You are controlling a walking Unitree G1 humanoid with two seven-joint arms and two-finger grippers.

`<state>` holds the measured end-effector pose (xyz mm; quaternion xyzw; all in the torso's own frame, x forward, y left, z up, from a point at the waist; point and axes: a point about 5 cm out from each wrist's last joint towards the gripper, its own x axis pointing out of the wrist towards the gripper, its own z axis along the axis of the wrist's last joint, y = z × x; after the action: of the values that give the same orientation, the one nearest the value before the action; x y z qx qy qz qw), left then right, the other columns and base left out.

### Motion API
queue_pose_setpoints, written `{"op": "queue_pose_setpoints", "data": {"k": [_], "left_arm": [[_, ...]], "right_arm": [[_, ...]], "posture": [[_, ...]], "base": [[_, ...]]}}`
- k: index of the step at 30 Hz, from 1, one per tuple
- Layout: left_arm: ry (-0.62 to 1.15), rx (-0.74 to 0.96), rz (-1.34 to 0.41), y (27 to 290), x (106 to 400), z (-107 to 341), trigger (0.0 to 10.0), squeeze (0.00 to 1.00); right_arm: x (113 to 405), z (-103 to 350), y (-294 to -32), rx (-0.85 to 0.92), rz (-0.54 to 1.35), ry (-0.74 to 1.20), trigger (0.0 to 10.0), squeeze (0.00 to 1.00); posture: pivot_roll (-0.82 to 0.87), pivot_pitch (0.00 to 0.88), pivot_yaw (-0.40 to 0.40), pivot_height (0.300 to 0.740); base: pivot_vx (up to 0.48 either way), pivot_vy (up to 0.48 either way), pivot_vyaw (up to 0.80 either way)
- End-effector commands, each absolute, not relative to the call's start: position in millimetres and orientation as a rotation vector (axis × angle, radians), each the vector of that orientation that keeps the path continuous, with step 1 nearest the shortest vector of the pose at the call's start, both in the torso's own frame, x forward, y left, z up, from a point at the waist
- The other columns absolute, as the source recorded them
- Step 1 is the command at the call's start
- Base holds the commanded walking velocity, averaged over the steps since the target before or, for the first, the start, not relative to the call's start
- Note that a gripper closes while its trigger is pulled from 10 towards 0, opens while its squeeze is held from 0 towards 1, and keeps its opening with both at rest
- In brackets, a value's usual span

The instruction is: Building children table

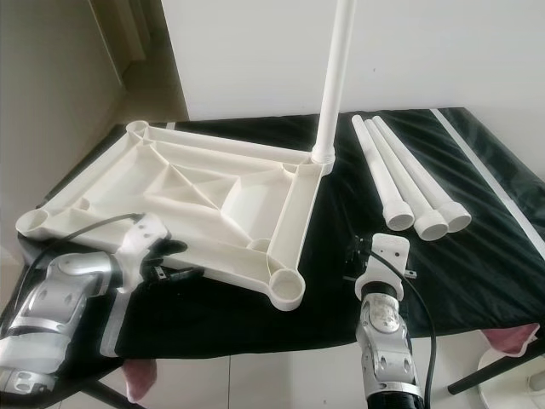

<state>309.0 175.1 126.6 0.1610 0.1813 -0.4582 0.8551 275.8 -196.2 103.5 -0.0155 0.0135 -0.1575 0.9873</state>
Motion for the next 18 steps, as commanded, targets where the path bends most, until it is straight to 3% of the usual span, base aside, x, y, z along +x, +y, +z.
{"op": "queue_pose_setpoints", "data": {"k": [1,6,18], "left_arm": [[0.485,0.362,-0.930,178,307,108,10.0,0.00],[0.506,0.442,-0.916,176,309,104,10.0,0.00],[0.502,0.690,-1.063,161,316,104,10.0,0.00]], "right_arm": [[276,102,-195,-0.033,-0.308,0.029,10.0,0.00],[277,102,-195,-0.034,-0.304,0.029,10.0,0.00],[280,104,-192,-0.036,-0.290,0.023,10.0,0.00]], "posture": [[0.00,0.000,0.009,0.740],[0.01,0.000,0.007,0.740],[0.00,0.000,0.009,0.740]], "base": [[0.000,0.000,0.00],[0.000,0.000,0.00],[0.000,0.000,0.00]]}}
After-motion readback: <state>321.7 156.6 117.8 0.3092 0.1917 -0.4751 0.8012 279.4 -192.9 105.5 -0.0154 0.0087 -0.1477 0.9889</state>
